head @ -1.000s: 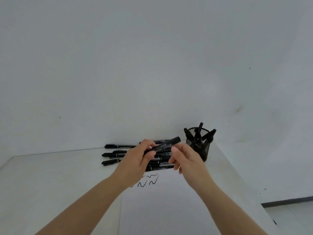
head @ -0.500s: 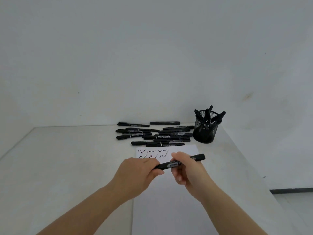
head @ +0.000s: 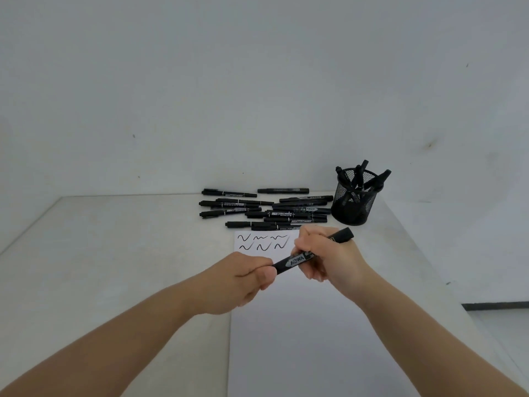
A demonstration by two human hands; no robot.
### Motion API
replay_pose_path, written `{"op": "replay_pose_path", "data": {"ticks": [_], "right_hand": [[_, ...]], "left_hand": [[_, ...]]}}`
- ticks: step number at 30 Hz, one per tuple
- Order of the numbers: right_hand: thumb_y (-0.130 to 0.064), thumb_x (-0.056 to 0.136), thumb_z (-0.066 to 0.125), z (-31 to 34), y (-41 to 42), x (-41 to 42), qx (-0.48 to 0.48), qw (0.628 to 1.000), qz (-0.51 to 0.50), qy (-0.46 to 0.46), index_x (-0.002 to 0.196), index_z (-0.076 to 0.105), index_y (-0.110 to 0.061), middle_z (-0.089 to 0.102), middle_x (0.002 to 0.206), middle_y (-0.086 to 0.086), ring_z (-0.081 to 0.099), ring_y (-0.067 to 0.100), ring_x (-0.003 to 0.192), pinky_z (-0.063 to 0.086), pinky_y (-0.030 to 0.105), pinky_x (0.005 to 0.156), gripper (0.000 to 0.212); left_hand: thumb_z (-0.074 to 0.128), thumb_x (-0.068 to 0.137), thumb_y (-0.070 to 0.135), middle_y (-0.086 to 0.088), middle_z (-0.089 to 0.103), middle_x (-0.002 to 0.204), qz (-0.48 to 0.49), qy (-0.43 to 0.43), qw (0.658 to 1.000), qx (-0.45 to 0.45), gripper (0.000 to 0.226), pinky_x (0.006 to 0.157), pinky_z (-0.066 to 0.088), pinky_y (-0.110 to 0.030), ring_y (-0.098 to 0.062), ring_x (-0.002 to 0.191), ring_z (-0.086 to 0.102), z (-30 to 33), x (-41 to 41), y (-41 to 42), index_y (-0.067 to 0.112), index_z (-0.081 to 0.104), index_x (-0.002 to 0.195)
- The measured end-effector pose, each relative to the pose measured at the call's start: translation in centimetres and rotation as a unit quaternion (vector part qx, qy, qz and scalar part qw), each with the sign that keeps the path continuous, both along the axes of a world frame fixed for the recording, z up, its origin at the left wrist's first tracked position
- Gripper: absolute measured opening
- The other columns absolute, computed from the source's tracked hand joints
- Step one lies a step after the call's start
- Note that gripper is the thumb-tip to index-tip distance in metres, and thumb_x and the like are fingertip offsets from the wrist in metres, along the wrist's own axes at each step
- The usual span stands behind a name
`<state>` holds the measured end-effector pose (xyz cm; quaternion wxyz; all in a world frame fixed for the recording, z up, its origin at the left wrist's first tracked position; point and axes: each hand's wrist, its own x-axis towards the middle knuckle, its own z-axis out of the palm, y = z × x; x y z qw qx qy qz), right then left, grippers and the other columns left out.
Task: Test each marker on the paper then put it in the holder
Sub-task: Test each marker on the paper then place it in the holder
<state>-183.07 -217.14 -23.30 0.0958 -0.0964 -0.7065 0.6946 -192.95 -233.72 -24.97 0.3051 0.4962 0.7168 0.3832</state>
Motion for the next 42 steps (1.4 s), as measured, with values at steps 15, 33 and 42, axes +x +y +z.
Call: {"op": "replay_pose_path", "data": {"ticks": [15,33,42], "right_hand": [[-0.011,0.086,0.059,-3.2,6.7,-2.6,0.097,0.979,-0.171,-0.049,0.091,0.066,-0.020,0.067,0.073,0.000,0.059,0.003,0.057,0.044,0.016,0.048,0.012],[-0.022,0.077,0.056,-8.0,5.9,-5.7,0.200,0.940,-0.276,-0.013,0.070,0.054,-0.030,0.061,0.061,0.001,0.057,0.016,0.061,0.042,0.023,0.056,0.011],[-0.013,0.080,0.055,-7.5,6.3,-4.8,0.222,0.908,-0.356,0.003,0.071,0.049,-0.022,0.049,0.054,-0.010,0.045,0.005,0.052,0.037,0.028,0.056,0.014]], "left_hand": [[0.039,0.093,0.037,0.010,0.068,0.076,0.161,0.090,0.981,0.053,0.025,0.062,0.042,-0.015,0.001,0.069,0.059,-3.7,-2.2,2.4,0.034,0.057,0.077],[0.026,0.079,0.063,-0.003,0.069,0.092,0.136,0.126,0.982,0.031,0.053,0.071,0.045,-0.043,-0.019,0.078,0.061,-5.8,-1.7,3.6,0.019,0.055,0.084],[0.028,0.079,0.064,-0.007,0.069,0.089,0.137,0.106,0.985,0.023,0.050,0.072,0.046,-0.044,-0.023,0.078,0.061,-5.9,-1.7,3.7,0.022,0.054,0.082]]}}
